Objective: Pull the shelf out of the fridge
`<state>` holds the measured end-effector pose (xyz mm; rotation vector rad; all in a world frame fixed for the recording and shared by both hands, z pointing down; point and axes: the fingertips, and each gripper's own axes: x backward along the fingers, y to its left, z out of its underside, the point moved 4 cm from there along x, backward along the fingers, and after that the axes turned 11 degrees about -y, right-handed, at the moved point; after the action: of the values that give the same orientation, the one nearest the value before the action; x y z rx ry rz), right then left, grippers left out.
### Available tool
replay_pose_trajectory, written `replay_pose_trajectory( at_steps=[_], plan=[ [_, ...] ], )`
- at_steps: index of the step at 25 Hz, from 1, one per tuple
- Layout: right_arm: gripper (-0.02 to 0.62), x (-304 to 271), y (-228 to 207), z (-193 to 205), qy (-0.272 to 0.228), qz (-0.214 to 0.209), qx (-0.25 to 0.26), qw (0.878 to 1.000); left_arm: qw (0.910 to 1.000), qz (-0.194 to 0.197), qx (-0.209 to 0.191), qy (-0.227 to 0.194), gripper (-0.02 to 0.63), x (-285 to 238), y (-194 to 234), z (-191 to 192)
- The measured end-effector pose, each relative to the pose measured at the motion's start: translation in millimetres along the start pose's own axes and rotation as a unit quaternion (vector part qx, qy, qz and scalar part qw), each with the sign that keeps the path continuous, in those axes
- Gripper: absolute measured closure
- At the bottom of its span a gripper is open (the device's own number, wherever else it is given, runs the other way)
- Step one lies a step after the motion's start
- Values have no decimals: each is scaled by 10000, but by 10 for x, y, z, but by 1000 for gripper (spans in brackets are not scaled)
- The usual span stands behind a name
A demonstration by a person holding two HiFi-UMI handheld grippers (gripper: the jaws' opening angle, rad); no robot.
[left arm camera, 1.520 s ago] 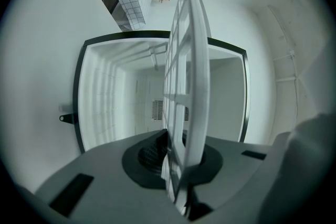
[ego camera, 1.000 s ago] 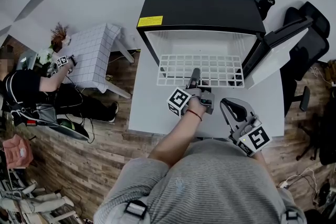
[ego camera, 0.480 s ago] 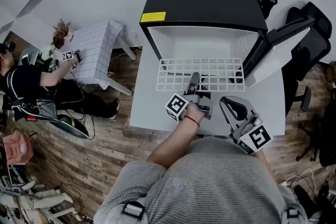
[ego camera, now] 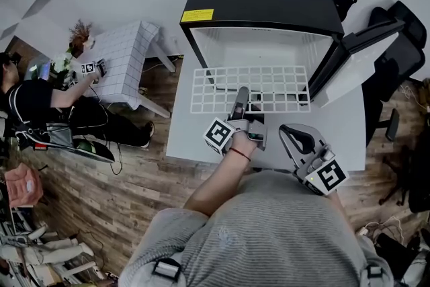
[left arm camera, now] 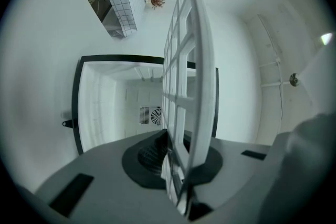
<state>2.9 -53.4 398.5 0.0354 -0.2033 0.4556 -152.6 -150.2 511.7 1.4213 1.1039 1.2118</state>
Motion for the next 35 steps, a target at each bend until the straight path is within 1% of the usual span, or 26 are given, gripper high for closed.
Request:
replay_pose_trajectory(
  at_steps=[2, 5, 6, 10, 13, 16, 18, 23, 26, 30, 35],
  plan=[
    [581, -26, 30, 6, -29, -61, -5, 10000, 10000, 21, 18, 9, 571, 8, -10, -2],
    [581, -66, 86, 29, -30, -172, -1, 9998, 9997, 121, 232, -3, 571, 14, -83, 39],
    [581, -77, 103, 35, -24, -210, -3, 9998, 9996, 110, 242, -1, 571, 23, -80, 38],
    [583, -95, 119, 30, -10, -267, -39, 9996, 10000, 30, 34, 37, 571, 55, -33, -3],
    [583, -104, 111, 17, 1, -284, -24, 9996, 9998, 63, 166, 15, 571, 47, -81, 14],
    [583, -124, 127, 20, 39, -350, 42, 9994, 10000, -48, -61, 34, 571, 64, -9, -35],
    [583, -141, 146, 27, 86, -394, 126, 9991, 9999, -79, -110, 51, 571, 64, 17, -48],
    [583, -177, 189, 21, 86, -437, 171, 9989, 9999, -19, 90, 62, 571, 58, -54, -22],
    [583, -235, 218, 10, 64, -422, 169, 9989, 9999, -90, -88, 95, 571, 72, -7, -116],
    [583, -302, 221, 12, 47, -395, 128, 9991, 9998, -116, -107, 121, 571, 61, -1, -180],
    [583, -307, 213, 12, 75, -345, 108, 9993, 9997, -107, -105, 206, 571, 76, -28, -169]
  ],
)
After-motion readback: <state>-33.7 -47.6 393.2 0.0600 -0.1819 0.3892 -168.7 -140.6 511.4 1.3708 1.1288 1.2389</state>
